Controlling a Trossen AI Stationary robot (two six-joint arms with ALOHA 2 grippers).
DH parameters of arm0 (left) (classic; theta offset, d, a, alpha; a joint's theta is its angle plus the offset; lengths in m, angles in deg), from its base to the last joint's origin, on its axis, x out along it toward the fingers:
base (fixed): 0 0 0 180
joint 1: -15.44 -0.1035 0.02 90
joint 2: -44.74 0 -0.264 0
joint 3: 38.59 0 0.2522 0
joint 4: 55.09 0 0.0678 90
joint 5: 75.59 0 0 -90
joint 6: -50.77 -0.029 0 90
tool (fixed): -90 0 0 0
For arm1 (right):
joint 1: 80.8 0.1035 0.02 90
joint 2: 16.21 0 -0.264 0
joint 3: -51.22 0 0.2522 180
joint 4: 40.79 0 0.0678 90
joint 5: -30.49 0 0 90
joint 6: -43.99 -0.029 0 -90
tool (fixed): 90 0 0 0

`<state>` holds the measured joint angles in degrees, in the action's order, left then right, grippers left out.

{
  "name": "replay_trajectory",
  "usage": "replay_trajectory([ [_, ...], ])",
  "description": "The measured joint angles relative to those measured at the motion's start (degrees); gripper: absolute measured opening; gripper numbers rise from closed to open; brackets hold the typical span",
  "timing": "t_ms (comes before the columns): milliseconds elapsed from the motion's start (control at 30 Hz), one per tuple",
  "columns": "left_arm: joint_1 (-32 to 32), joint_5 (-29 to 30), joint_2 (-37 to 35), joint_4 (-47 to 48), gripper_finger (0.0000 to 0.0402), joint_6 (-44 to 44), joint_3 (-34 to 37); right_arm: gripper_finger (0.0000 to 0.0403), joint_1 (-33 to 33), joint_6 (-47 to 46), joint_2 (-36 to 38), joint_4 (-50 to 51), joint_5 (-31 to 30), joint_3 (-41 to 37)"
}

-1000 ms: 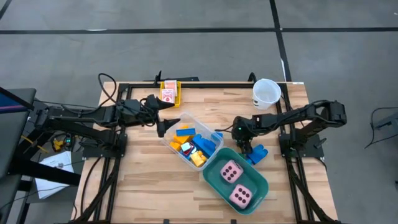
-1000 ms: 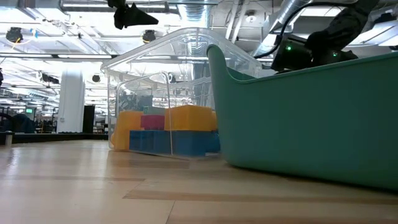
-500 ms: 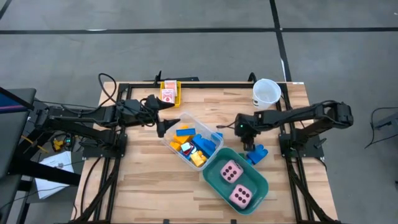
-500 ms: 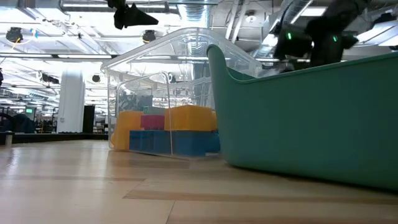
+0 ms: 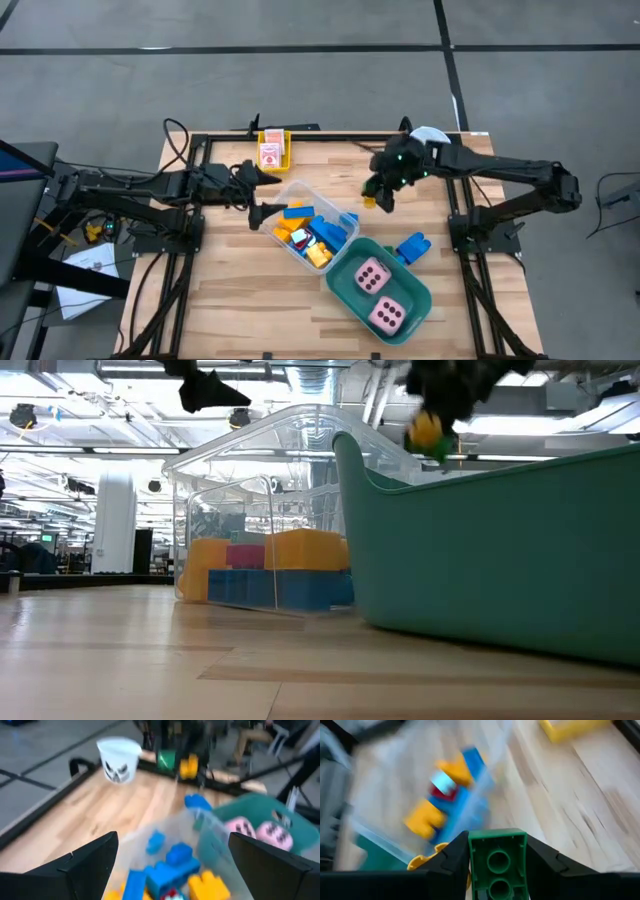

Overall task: Pick & Place Toys
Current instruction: Put the green game piece into the transparent bin

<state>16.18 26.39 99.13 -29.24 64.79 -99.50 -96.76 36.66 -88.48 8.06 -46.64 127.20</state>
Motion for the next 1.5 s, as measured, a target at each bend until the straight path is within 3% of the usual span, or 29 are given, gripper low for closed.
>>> replay_trajectory([
  [167,1.86,-0.09,0.0,8.14,0.0361,-0.02,0.0,0.0133,0.76,-1.93,-4.53,-1.89,4.79,8.36],
  [400,3.96,-0.17,-0.02,16.95,0.0327,-0.02,0.0,0.0133,3.87,-1.89,-16.12,-1.96,5.11,16.57],
  [533,6.04,-0.17,-0.59,18.95,0.0308,-0.11,-0.01,0.0133,4.76,-1.91,-19.12,1.06,5.04,19.13],
  [733,7.23,-0.17,-2.13,20.15,0.0291,-1.62,-0.02,0.0133,3.08,-0.57,-17.54,11.31,-1.94,19.26],
  [933,7.21,0.0,-2.75,19.6,0.029,-1.62,-0.04,0.0141,-0.24,3.22,-13.93,22.34,-9.5,15.35],
  [1133,7.21,0.06,-2.75,19.06,0.029,-1.28,-0.04,0.0167,-0.82,3.2,-9.52,20.57,-9.26,7.76],
  [1500,7.18,0.29,-2.71,14.54,0.029,0.31,-0.04,0.0159,1.31,2.43,-7.8,15.91,-8.12,-1.63],
])
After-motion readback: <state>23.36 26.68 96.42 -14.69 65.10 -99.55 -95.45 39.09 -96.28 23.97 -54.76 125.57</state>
